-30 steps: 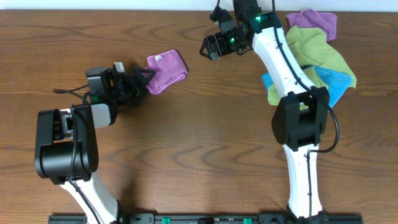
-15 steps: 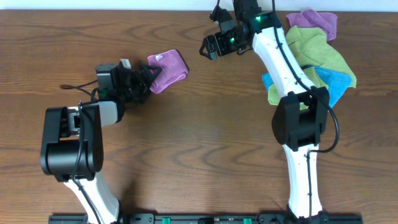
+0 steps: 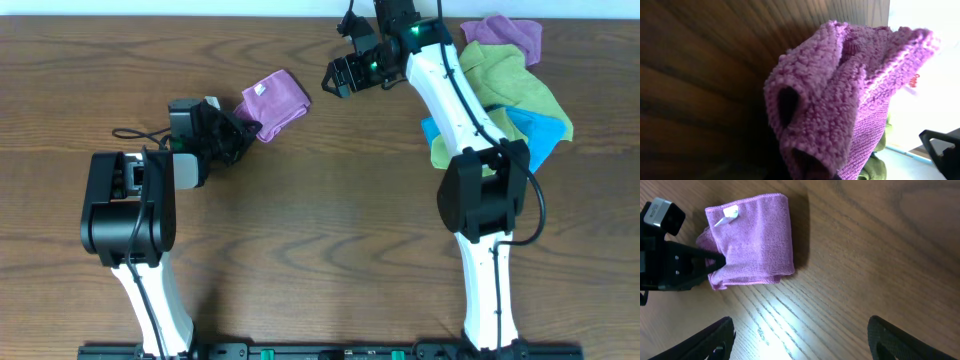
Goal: Fold the cloth
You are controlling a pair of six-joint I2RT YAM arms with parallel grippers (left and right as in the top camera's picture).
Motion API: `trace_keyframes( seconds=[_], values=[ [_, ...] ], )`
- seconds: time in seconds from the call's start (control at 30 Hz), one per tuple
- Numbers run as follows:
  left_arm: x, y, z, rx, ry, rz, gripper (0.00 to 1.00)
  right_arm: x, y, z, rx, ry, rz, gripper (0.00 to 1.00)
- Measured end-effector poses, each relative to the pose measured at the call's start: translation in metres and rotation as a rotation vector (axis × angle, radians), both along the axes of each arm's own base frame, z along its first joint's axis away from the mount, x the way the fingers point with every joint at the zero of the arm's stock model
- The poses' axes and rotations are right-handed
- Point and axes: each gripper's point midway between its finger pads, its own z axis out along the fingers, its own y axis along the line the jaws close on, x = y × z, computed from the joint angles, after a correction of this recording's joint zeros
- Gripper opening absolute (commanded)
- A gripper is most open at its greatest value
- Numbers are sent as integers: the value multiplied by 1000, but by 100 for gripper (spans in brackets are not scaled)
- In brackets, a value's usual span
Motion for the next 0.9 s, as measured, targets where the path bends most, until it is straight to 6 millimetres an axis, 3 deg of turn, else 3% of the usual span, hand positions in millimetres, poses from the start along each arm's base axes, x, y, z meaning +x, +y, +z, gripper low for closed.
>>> trace_keyframes(
  seconds=[0.2, 0.27, 0.33, 0.43, 0.5, 0.6, 0.7, 0.8, 0.9],
  values=[
    [13, -1, 11, -7, -85, -3, 6, -1, 0, -1, -2, 7, 0, 83],
    [24, 2, 23, -11, -136, 4, 6, -3, -1, -1, -4, 13, 0, 83],
    [49, 14, 51, -21, -219, 33, 6, -5, -2, -3, -8, 25, 0, 82],
    [79, 49, 87, -29, -306, 101, 6, -11, -3, -5, -17, 49, 3, 81],
    [98, 86, 115, -29, -366, 168, 6, -15, -5, -7, -24, 67, 7, 80],
    [111, 141, 141, -10, -426, 263, 6, -16, -5, -7, -26, 72, 8, 81],
    [111, 185, 147, -1, -416, 342, 6, -16, -5, -7, -26, 72, 8, 81],
    [103, 227, 136, 22, -360, 421, 6, -16, -5, -7, -25, 71, 8, 81],
    [100, 248, 134, 63, -341, 443, 6, -14, -4, -7, -23, 63, 8, 81]
  ],
)
